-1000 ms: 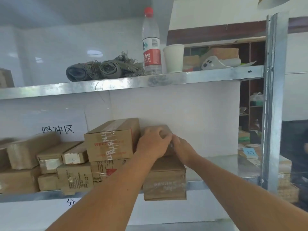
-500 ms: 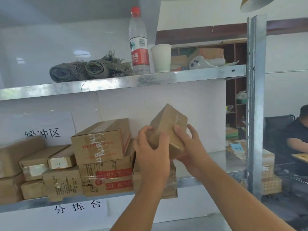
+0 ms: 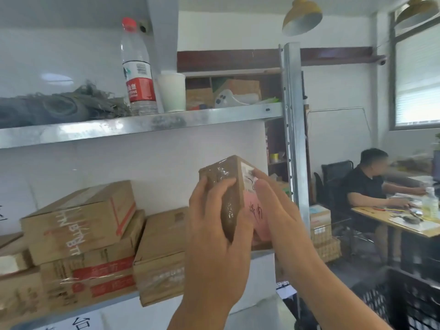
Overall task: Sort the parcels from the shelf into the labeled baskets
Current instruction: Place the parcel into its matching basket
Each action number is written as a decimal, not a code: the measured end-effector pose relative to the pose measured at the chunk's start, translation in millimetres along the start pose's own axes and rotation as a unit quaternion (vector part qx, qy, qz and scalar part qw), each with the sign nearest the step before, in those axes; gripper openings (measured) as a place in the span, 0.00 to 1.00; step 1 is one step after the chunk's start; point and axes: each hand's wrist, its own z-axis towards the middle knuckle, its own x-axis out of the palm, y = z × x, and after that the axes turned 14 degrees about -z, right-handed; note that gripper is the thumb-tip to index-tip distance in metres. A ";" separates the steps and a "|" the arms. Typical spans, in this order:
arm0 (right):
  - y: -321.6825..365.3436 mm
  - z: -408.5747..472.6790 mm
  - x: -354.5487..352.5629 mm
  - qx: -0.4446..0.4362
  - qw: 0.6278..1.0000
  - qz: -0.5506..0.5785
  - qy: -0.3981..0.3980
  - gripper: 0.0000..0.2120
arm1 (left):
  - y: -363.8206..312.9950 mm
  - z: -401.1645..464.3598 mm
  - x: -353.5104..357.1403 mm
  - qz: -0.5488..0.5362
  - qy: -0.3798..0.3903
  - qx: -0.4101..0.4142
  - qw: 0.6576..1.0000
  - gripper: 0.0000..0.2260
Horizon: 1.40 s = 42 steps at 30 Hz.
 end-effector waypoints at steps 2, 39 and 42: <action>6.5 -12.1 -20.3 0.017 0.999 0.012 -0.027 0.10 | -6.1 -3.6 10.6 -0.083 0.008 -0.050 0.995 0.19; -150.4 -123.2 -271.7 0.278 0.714 -0.627 -0.142 0.41 | 112.1 -129.5 324.0 -0.317 0.394 -0.338 0.793 0.21; -188.4 -105.9 -265.8 0.345 0.688 -0.621 -0.146 0.43 | 153.5 -129.4 345.8 -0.320 0.421 -0.341 0.777 0.20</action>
